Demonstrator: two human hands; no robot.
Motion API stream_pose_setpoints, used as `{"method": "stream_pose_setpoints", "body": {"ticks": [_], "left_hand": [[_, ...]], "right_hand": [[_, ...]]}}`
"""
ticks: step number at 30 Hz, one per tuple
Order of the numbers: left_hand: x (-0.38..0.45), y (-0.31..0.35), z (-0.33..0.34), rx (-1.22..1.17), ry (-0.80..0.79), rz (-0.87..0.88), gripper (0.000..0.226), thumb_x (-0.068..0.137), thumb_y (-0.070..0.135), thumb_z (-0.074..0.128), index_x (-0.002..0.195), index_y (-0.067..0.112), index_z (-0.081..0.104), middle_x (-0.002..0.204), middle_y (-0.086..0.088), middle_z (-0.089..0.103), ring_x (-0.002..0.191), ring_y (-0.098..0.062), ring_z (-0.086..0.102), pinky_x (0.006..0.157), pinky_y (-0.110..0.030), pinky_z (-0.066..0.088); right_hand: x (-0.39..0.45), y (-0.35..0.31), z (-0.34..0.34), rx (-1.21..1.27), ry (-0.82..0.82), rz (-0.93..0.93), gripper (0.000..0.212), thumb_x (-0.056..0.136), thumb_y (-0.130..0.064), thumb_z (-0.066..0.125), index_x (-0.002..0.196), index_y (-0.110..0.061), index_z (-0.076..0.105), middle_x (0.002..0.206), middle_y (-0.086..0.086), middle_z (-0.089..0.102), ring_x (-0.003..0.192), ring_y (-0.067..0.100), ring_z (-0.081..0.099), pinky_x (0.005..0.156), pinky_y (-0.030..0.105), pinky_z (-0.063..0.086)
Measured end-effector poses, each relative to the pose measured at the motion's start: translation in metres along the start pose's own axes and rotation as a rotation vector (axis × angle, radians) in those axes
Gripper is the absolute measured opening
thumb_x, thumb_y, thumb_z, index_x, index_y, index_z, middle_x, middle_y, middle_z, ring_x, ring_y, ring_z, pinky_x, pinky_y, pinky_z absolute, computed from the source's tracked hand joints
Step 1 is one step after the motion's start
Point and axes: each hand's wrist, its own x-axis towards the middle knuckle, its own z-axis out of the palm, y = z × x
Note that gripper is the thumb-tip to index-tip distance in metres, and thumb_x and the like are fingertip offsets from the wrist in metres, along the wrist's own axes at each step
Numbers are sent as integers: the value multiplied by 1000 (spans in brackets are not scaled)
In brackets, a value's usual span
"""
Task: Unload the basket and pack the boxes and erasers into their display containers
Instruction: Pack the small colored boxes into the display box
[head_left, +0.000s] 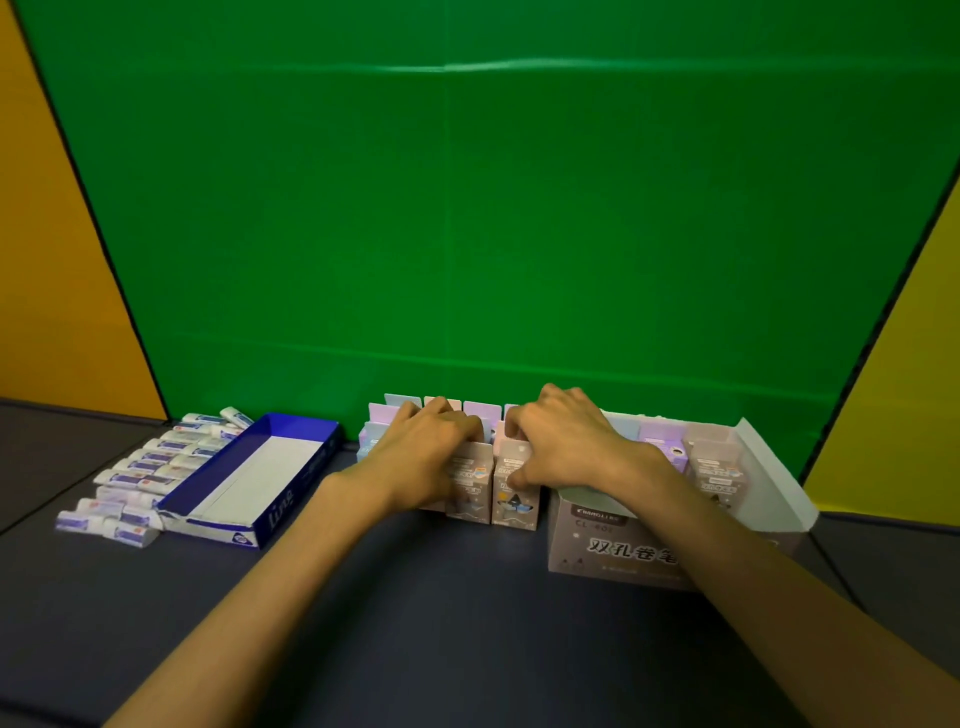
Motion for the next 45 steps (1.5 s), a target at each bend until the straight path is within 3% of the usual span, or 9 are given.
{"method": "stream_pose_setpoints", "body": {"ticks": [6, 10, 13, 15, 20, 24, 28, 37, 45], "left_hand": [[-14, -11, -22, -202, 43, -39, 55, 70, 49, 84, 111, 29, 54, 109, 11, 63, 104, -16, 55, 83, -35, 32], [-24, -20, -44, -441, 114, -69, 50, 67, 46, 88, 104, 28, 60, 95, 11, 68, 89, -13, 62, 79, -37, 49], [-32, -20, -62, -635, 257, -65, 45, 70, 37, 89, 105, 24, 63, 95, 11, 68, 86, -3, 61, 72, -20, 45], [-33, -16, -71, -699, 381, -76, 43, 73, 35, 87, 107, 23, 64, 96, 12, 68, 86, -2, 60, 69, -13, 42], [-26, -5, -88, -784, 584, -95, 37, 78, 32, 82, 109, 22, 63, 98, 14, 66, 86, -1, 59, 67, -14, 43], [-10, 4, -98, -854, 663, -81, 38, 80, 31, 82, 111, 21, 62, 99, 13, 67, 86, -3, 60, 69, -23, 46], [12, 17, -105, -933, 704, -67, 36, 82, 29, 80, 111, 19, 61, 99, 11, 68, 89, -9, 61, 73, -28, 47], [56, 61, -95, -886, 597, 3, 38, 80, 26, 82, 111, 17, 61, 96, 15, 65, 79, 2, 57, 67, -11, 41], [81, 81, -68, -654, 296, 32, 40, 75, 33, 85, 105, 20, 60, 96, 5, 67, 84, -18, 62, 79, -45, 52]], "right_hand": [[3, -5, -3, -21, -90, 13, 49, 64, -54, 85, 96, -23, 64, 85, -5, 61, 92, 22, 50, 80, 38, 33], [6, -12, -5, -61, -133, -4, 44, 64, -49, 88, 85, -23, 59, 71, -8, 48, 84, 20, 47, 80, 37, 31], [7, -16, -6, -38, -123, -29, 43, 68, -44, 86, 75, -26, 48, 71, -7, 48, 81, 20, 48, 80, 37, 31], [5, -18, -12, 35, -120, -26, 47, 70, -43, 84, 72, -26, 39, 73, -6, 50, 79, 21, 50, 78, 36, 33], [6, 0, -31, 418, -48, 35, 45, 61, -43, 84, 97, -22, 66, 88, -4, 69, 81, 19, 65, 70, 34, 56], [-10, 27, -54, 695, 40, 35, 37, 66, -28, 86, 100, -24, 71, 88, -9, 73, 77, 10, 67, 70, 31, 53], [-25, 59, -67, 833, 132, 72, 28, 67, -21, 87, 91, -19, 72, 86, -2, 75, 83, 21, 69, 79, 43, 55], [-66, 128, -61, 839, 175, 191, 25, 70, -19, 87, 89, -20, 71, 84, -5, 75, 85, 20, 70, 85, 43, 54], [-87, 159, -40, 765, 150, 286, 28, 69, -20, 87, 91, -23, 70, 86, -6, 74, 81, 14, 70, 80, 43, 56]]}}
